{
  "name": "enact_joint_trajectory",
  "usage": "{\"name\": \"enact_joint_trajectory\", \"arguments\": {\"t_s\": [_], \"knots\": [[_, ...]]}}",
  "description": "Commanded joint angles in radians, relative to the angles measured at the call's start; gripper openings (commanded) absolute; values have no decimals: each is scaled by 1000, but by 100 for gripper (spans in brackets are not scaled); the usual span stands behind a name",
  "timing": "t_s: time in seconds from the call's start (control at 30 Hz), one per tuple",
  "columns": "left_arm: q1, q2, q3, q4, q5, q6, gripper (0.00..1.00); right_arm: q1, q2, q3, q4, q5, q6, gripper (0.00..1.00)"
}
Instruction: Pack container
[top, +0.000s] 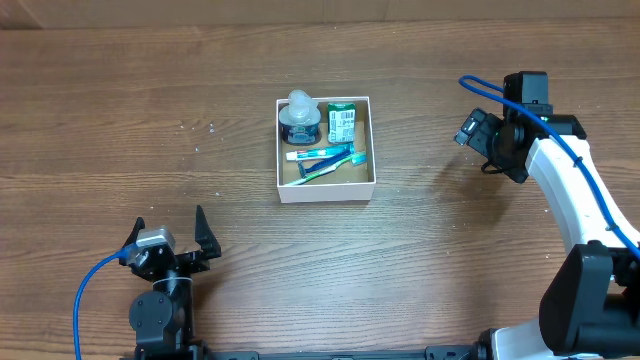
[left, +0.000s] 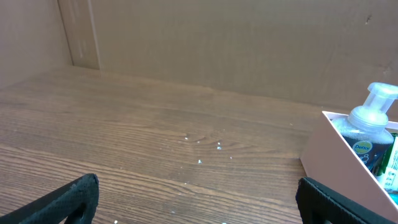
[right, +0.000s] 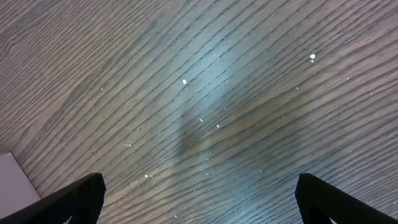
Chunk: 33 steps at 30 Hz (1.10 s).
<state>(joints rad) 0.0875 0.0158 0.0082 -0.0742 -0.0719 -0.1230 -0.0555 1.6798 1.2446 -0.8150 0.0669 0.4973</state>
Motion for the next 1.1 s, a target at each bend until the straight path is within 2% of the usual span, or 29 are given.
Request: {"name": "enact_joint_trajectory", "arguments": {"t_s": [0.0, 0.13, 0.2, 0.37, 0.43, 0.6, 0.67, 0.7, 0.73, 0.87, 0.93, 1.07], "knots": [[8, -11, -3, 3, 10, 19, 100, 0, 6, 22, 3, 10, 1, 100], [8, -11, -3, 3, 10, 19, 100, 2, -13, 21, 2, 10, 1, 100], [8, -11, -3, 3, 10, 19, 100, 23, -111, 21, 2, 10, 1, 100], [8, -11, -3, 3, 10, 19, 100, 56, -469, 20, 0, 18, 0, 100], [8, -11, -3, 3, 10, 19, 100, 56, -687, 20, -33, 19, 0, 100], [8, -11, -3, 3, 10, 18, 100, 54, -946, 17, -61, 23, 0, 100], [8, -11, -3, 3, 10, 18, 100, 55, -1018, -25, -16, 21, 1, 100], [8, -11, -3, 3, 10, 19, 100, 55, -1057, -74, 37, 17, 1, 100], [8, -11, -3, 3, 10, 19, 100, 55, -1145, -221, 209, 9, 1, 100], [8, -11, -3, 3, 10, 18, 100, 55, -1342, -595, 616, -35, 1, 100], [8, -11, -3, 3, 10, 18, 100, 55, -1419, -735, 732, -35, 0, 100], [8, -11, -3, 3, 10, 18, 100, 55, -1568, -959, 827, -35, 0, 100]]}}
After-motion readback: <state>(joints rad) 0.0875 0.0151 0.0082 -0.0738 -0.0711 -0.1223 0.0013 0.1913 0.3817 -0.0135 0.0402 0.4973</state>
